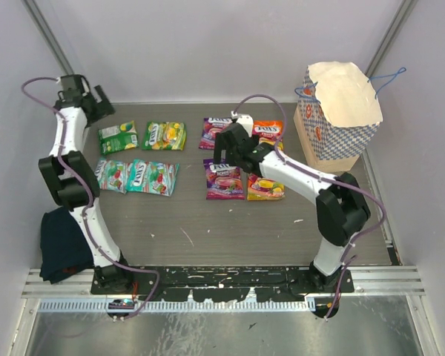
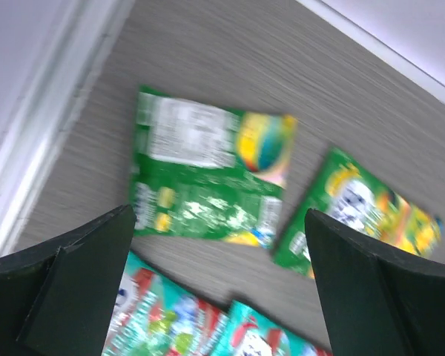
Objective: Take the snacks out of the paper bag
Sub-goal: Adjust the snack at the center of the board.
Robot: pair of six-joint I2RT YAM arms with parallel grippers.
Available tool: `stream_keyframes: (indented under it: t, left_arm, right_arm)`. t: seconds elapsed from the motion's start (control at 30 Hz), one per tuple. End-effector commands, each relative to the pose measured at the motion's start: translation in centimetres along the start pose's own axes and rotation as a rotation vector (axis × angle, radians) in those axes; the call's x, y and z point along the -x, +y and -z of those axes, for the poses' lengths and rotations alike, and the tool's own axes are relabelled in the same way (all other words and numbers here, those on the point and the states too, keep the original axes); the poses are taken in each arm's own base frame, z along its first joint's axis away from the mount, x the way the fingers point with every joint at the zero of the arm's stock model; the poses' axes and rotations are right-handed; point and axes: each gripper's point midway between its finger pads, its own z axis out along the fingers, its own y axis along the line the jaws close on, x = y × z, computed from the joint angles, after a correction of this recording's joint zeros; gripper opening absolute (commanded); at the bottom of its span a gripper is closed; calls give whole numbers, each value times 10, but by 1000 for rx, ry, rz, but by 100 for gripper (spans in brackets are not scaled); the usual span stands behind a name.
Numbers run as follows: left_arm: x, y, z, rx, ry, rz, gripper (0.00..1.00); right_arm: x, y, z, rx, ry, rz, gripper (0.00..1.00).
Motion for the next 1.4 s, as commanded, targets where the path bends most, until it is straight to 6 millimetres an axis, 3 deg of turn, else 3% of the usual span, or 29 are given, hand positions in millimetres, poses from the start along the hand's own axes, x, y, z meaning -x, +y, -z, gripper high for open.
stream_keyframes:
  t: [0.0, 0.13, 0.33, 0.43, 0.57, 0.7, 0.97, 1.17, 1.37]
  left_arm:
    - [-8, 17, -35, 18, 65, 102, 98]
    - [2, 22, -60, 48, 29, 96, 95]
    - [19, 30, -89, 84, -32, 41, 89]
    - [22, 48, -95, 175, -34, -15, 88]
    - [28, 70, -87, 222, -53, -92, 89]
    - [26, 72, -81, 136, -63, -115, 83]
    - [12, 69, -97, -107, 14, -110, 85]
    - [9, 103, -106, -310, 25, 74, 83]
    - [-14, 102, -120, -384, 69, 82, 78]
  right_arm:
    - [34, 11, 36, 112, -103, 2, 100]
    - [18, 17, 52, 219, -86, -12, 100]
    - [-4, 15, 61, 291, -54, -5, 100]
    - [-7, 12, 63, 289, -47, 14, 100]
    - [-11, 10, 65, 296, -48, 22, 100]
    - [-15, 14, 63, 319, -32, 34, 100]
    - [-21, 16, 67, 350, -20, 63, 100]
    - [-24, 11, 74, 357, -23, 80, 100]
    - [-25, 11, 78, 371, -19, 90, 100]
